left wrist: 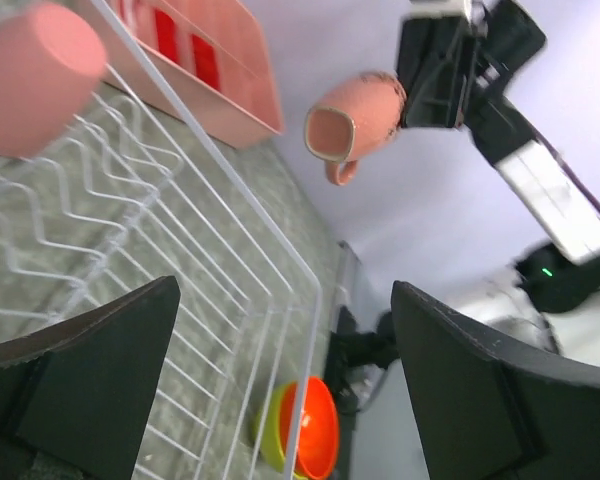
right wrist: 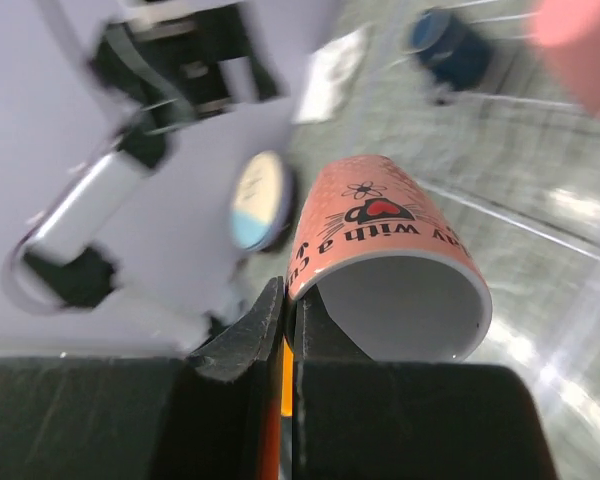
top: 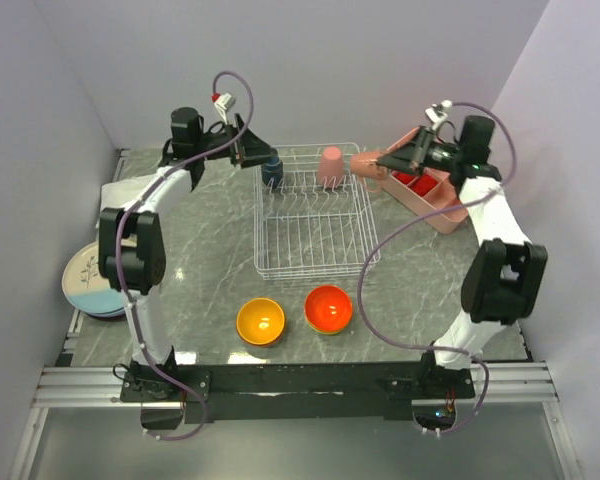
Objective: Load the mixed dishes into the dish rack
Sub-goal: Pick up the cup at the center of the board, then turn the cup upside down in the dish rack.
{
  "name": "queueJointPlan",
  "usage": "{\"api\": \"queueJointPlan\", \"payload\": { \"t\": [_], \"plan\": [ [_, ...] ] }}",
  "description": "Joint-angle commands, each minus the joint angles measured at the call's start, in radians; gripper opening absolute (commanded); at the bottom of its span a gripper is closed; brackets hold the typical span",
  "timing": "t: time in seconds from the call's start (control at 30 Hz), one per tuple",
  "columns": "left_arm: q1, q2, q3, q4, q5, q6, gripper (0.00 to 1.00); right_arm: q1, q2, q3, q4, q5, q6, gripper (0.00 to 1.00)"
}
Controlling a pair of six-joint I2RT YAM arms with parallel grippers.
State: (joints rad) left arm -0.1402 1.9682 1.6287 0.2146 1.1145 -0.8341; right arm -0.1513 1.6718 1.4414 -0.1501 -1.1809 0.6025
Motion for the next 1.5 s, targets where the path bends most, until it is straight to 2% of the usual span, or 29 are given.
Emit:
{"api": "queueJointPlan", "payload": {
  "t": [0.0, 0.07, 0.1, 0.23, 0.43, 0.57, 0.7, 1.07, 1.37, 1.47],
  "plan": [
    [-0.038, 0.06, 0.02, 0.397, 0.165, -0.293, 0.96, 0.117, 0.057, 0.14, 0.365, -0.199, 0.288, 0.0],
    [-0.042, 0.092, 0.031, 0.445, 0.16, -0.342, 0.99, 0.142, 0.119, 0.195, 0.368, -0.212, 0.296, 0.0],
    [-0.042, 0.103, 0.054, 0.427, 0.156, -0.335, 0.97, 0.147, 0.141, 0.209, 0.362, -0.215, 0.305, 0.0],
    [-0.05, 0.149, 0.103, 0.411, 0.171, -0.32, 0.96, 0.183, 0.207, 0.238, 0.356, -0.232, 0.333, 0.0],
    [-0.071, 0.169, 0.111, 0.517, 0.182, -0.373, 0.96, 0.222, 0.29, 0.281, 0.305, -0.249, 0.35, 0.0],
    [-0.094, 0.166, 0.099, 0.531, 0.182, -0.341, 0.97, 0.257, 0.333, 0.342, 0.282, -0.25, 0.35, 0.0],
    [-0.122, 0.182, 0.112, 0.575, 0.196, -0.349, 0.96, 0.271, 0.351, 0.361, 0.287, -0.246, 0.359, 0.0],
    [-0.147, 0.235, 0.122, 0.559, 0.182, -0.309, 0.96, 0.272, 0.348, 0.395, 0.253, -0.266, 0.35, 0.0],
    [-0.173, 0.232, 0.137, 0.583, 0.176, -0.344, 0.99, 0.285, 0.381, 0.419, 0.233, -0.243, 0.339, 0.0],
    [-0.179, 0.235, 0.138, 0.586, 0.177, -0.344, 0.94, 0.289, 0.388, 0.43, 0.225, -0.241, 0.338, 0.0]
  ]
}}
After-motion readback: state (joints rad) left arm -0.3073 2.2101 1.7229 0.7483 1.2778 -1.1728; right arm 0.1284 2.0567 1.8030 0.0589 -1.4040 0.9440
